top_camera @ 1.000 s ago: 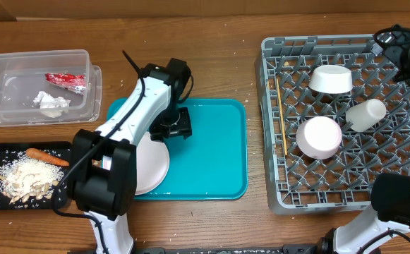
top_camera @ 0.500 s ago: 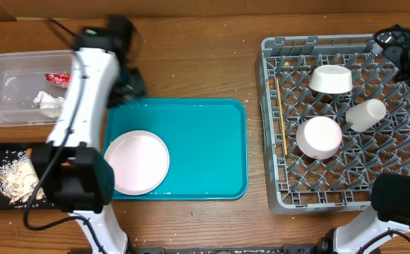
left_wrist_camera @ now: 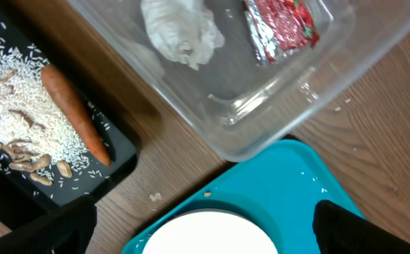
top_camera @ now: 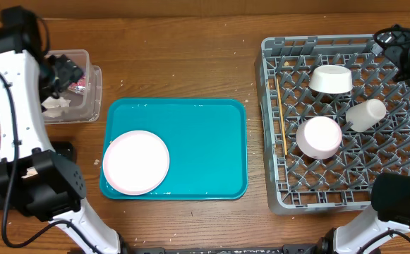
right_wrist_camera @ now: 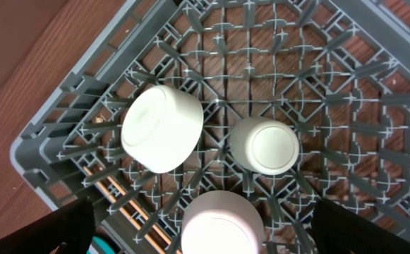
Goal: Sort waste into correct bins and load items into the dishwasher
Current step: 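Raise the left gripper and move it back above the bins, then move the right gripper to the white plate on the teal tray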
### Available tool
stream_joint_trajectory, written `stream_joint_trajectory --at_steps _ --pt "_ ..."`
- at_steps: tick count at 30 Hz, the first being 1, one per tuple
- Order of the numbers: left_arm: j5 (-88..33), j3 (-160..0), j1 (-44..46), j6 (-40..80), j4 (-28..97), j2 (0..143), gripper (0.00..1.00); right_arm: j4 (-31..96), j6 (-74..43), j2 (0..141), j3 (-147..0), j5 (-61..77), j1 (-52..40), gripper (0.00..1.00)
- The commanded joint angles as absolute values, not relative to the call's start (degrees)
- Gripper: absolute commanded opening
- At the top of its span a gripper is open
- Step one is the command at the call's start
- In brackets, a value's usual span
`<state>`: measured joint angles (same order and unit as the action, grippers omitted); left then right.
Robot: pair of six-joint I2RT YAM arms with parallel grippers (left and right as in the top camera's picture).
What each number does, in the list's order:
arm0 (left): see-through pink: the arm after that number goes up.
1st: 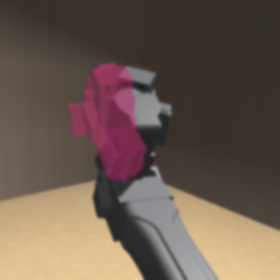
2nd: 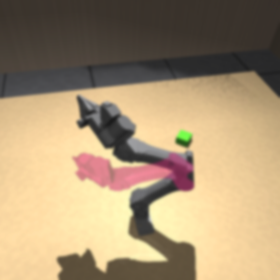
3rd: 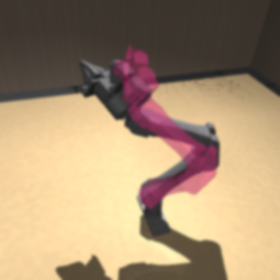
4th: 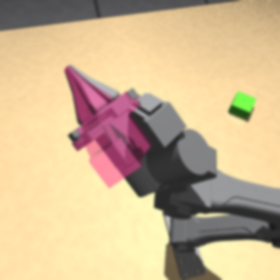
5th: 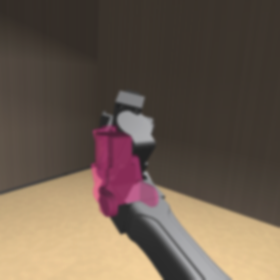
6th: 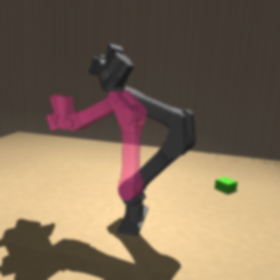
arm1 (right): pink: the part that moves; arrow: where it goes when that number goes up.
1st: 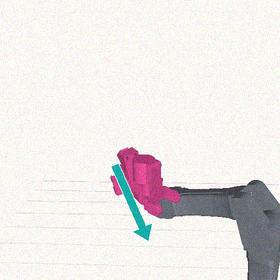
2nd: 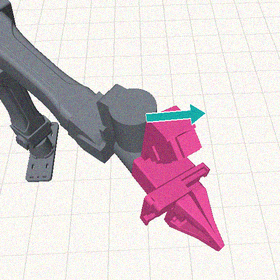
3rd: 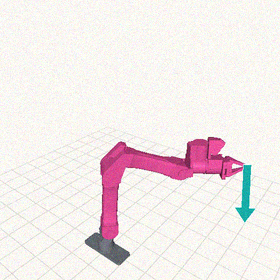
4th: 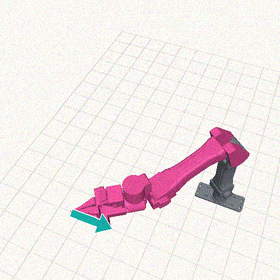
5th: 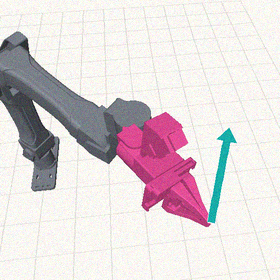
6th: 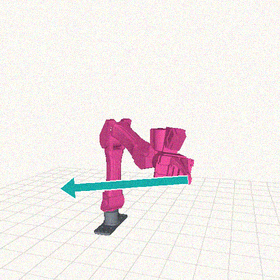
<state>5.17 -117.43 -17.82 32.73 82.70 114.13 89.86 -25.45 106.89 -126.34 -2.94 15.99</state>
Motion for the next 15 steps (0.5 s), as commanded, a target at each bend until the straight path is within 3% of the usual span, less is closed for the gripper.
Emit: stream_joint_trajectory --at_steps 1,8,11,15 --pt "3.2 -117.8 -18.7 33.8 82.5 113.1 1.00 88.6 -25.8 106.1 -127.5 1.7 15.9 1.00" --pt "3.2 -117.8 -19.1 33.9 82.5 113.1 1.00 87.6 -25.6 106.1 -127.5 17.8 15.9 1.00" --pt "3.3 -117.8 -19.4 33.9 81.9 113.1 1.00 91.5 -22.9 106.2 -127.3 31.4 14.1 1.00" --pt "2.7 -117.8 -20.0 34.8 81.7 113.1 1.00 93.4 -16.4 106.2 -126.7 30.5 6.6 1.00"
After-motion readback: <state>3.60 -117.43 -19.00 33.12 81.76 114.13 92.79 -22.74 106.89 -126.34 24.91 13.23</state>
